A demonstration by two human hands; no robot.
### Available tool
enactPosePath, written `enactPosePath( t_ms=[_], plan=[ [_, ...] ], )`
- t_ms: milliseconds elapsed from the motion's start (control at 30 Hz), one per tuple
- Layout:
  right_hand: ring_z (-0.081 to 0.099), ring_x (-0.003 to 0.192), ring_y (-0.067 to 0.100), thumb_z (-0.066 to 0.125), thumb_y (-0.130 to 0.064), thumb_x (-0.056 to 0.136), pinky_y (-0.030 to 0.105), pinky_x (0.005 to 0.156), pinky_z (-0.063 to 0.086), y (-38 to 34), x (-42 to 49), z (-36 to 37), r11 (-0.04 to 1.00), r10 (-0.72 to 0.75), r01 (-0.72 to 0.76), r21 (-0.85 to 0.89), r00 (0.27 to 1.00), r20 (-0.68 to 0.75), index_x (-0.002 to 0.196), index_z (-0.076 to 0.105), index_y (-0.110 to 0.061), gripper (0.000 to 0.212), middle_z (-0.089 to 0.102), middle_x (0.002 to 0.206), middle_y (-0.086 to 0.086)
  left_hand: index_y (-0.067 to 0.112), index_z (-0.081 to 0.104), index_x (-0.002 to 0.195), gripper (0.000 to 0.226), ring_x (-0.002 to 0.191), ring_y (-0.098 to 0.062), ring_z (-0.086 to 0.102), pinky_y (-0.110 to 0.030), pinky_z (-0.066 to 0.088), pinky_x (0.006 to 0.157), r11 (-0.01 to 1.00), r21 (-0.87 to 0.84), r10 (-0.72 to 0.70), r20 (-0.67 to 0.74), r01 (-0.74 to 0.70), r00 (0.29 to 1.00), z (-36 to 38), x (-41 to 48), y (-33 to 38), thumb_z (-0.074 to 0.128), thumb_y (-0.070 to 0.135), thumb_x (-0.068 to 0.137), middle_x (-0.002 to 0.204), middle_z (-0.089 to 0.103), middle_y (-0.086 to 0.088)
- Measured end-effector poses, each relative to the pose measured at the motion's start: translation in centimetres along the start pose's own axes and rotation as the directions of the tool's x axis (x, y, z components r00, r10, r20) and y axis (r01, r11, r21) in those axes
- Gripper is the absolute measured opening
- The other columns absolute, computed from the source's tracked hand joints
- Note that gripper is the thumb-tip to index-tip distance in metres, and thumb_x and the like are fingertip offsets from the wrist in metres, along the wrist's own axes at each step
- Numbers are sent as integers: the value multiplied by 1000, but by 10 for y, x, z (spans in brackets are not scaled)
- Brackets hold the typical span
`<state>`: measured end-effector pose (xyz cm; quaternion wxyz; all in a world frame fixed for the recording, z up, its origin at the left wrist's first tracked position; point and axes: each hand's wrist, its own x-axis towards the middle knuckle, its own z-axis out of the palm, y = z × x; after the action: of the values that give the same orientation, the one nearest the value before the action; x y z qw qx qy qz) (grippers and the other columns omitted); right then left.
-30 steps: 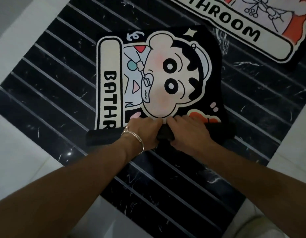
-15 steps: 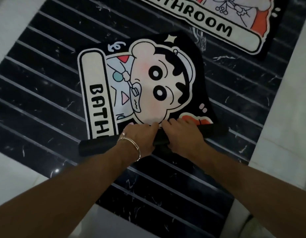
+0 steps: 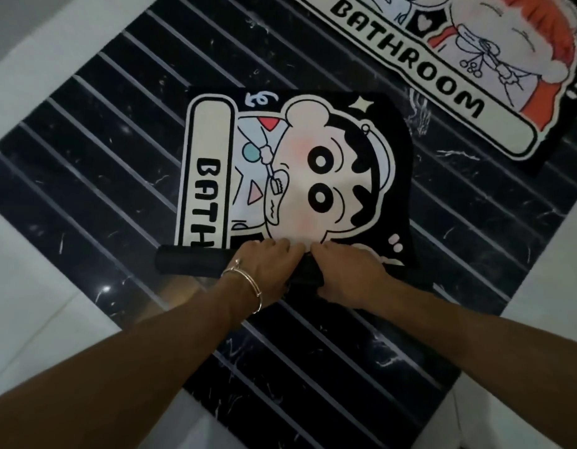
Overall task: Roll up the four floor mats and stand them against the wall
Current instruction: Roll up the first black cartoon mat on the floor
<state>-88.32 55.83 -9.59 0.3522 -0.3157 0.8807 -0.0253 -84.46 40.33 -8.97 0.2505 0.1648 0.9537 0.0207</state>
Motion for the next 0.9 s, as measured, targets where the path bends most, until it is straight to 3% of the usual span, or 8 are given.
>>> enactPosePath(
  t_ms=[100, 200, 267, 333, 400, 500, 700, 900],
  plan=[
    [60, 90, 25, 69, -28, 76, 30, 66, 44, 2, 6, -11, 995, -49, 34, 99, 988, 149, 106, 47, -17, 38, 61, 106, 8, 19, 38, 121, 45, 105, -24, 57, -34, 43, 75, 998, -25, -50, 16, 50, 999, 4, -1, 1, 60, 32, 84, 116, 53, -2],
    [59, 96, 27, 69, -25, 77, 34, 71, 43, -5, -2, -8, 996, -59, 55, -68, 997, -44, 113, 46, -15, 43, 58, 108, 7, 19, 42, 115, 38, 98, -25, 62, -33, 43, 71, 993, -53, -97, 92, 102, 991, 0, 3, 1, 59, 34, 84, 108, 60, -1],
    [61, 86, 29, 81, -24, 61, 37, 67, 45, -8, -10, 6, 977, -74, 25, -214, 971, -228, 107, 50, -14, 56, 59, 96, 8, 20, 45, 113, 40, 94, -26, 64, -33, 45, 70, 993, -73, -79, 156, 92, 985, -4, 6, 5, 61, 37, 81, 104, 63, -2],
    [62, 78, 29, 85, -24, 51, 38, 64, 46, -4, -13, 10, 978, -41, -22, -209, 955, -293, 101, 54, -14, 60, 60, 89, 8, 21, 45, 115, 44, 94, -26, 63, -32, 44, 69, 992, -105, -52, 198, 74, 979, -6, 9, 9, 63, 38, 79, 104, 63, -2],
    [60, 92, 28, 72, -27, 73, 38, 74, 46, 7, -10, 0, 997, -13, 3, -83, 994, -113, 112, 48, -16, 47, 59, 104, 6, 22, 42, 119, 47, 97, -23, 60, -33, 44, 70, 993, -109, -34, 150, 51, 988, -6, 9, 11, 62, 36, 80, 108, 59, 0],
    [60, 93, 26, 69, -31, 76, 36, 75, 51, 19, -1, -15, 992, -26, 11, 124, 992, 120, 110, 50, -16, 42, 61, 107, 7, 21, 38, 122, 48, 101, -23, 57, -35, 45, 72, 999, -41, -23, 13, 23, 1000, -4, 8, 13, 61, 35, 82, 112, 53, 1],
    [52, 105, 27, 62, -30, 82, 38, 81, 36, 6, -14, -8, 990, -38, 7, -141, 975, -220, 115, 41, -17, 41, 53, 112, 5, 20, 45, 115, 42, 93, -27, 63, -33, 45, 70, 992, -102, -67, 121, 79, 990, -12, 17, 4, 62, 36, 80, 102, 63, -3],
    [59, 87, 24, 63, -27, 81, 32, 64, 39, 12, -6, -17, 1000, -9, 10, 23, 998, -58, 104, 46, -16, 30, 60, 101, 5, 20, 33, 126, 51, 103, -23, 55, -35, 43, 73, 995, 97, -23, -101, 33, 995, -7, 5, 8, 60, 36, 85, 114, 51, -1]
  ],
)
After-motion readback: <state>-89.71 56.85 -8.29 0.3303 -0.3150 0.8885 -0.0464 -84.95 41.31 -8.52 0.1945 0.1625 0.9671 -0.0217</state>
